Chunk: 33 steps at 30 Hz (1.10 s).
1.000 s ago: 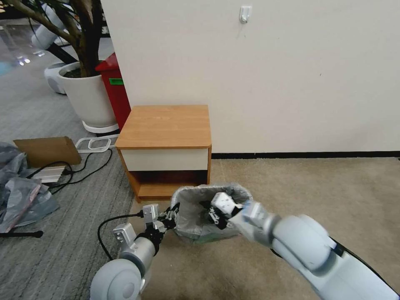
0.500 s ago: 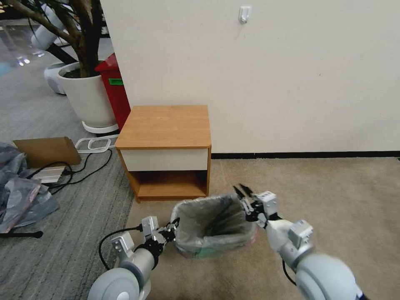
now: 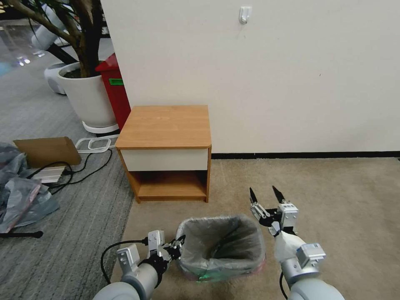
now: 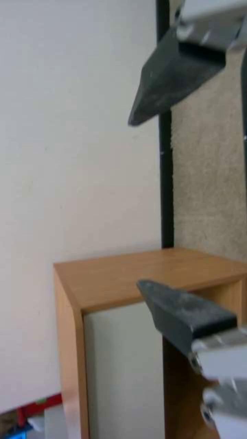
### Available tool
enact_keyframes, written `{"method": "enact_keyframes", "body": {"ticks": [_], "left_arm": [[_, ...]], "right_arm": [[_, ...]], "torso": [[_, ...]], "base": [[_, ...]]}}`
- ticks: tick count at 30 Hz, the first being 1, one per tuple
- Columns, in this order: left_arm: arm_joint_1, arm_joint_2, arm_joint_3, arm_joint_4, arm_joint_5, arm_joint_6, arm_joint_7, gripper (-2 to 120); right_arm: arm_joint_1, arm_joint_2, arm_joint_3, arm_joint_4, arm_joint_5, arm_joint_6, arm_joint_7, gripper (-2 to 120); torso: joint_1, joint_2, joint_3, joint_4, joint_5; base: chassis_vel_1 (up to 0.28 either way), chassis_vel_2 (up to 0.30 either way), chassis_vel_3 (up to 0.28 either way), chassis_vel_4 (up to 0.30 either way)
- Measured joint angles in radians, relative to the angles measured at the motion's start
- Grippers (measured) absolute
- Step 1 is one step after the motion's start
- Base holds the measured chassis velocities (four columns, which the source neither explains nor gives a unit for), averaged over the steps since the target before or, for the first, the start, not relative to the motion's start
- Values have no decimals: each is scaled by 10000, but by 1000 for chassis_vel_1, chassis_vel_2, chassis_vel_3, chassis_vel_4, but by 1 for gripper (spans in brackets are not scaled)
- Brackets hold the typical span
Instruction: Pick up the garbage bag from the table and place it over the trash can.
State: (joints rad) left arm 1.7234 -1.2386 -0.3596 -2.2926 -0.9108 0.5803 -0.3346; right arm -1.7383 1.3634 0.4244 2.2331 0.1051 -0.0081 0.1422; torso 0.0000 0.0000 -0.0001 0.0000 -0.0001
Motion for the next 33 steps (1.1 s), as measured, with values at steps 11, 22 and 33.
{"method": "enact_keyframes", "body": {"ticks": [11,22,33], "left_arm": [[102,97,-449,199,268,250,247,9],[28,79,-582,475,985,340,575,35],[368,57,-921,285,998,337,711,75]], "right_arm": [[-351,214,207,-93,-23,252,-20,100],[-389,199,165,-90,-33,251,-32,100],[-402,130,57,-2,1,228,-37,100]], "torso": [[-1,0,1,0,1],[-1,0,1,0,2],[-1,0,1,0,1]], "base": [[0,0,0,0],[0,0,0,0],[0,0,0,0]]}}
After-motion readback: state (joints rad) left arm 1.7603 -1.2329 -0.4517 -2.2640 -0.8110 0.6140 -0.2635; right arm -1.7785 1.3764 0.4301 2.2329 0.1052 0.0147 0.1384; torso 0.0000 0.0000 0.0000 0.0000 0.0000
